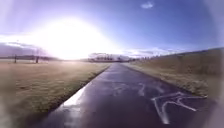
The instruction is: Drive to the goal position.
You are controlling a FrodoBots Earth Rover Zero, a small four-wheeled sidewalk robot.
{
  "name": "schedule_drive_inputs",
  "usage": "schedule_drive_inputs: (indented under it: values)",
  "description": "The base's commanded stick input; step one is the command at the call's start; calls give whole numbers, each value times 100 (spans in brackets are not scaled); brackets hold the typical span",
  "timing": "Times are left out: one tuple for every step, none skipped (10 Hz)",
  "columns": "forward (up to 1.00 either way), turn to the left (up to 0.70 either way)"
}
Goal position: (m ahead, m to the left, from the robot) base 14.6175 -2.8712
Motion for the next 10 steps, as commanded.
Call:
schedule_drive_inputs:
  values:
    - [100,0]
    - [100,0]
    - [100,-3]
    - [100,-11]
    - [100,-20]
    - [100,-22]
    - [100,-5]
    - [100,0]
    - [100,0]
    - [100,0]
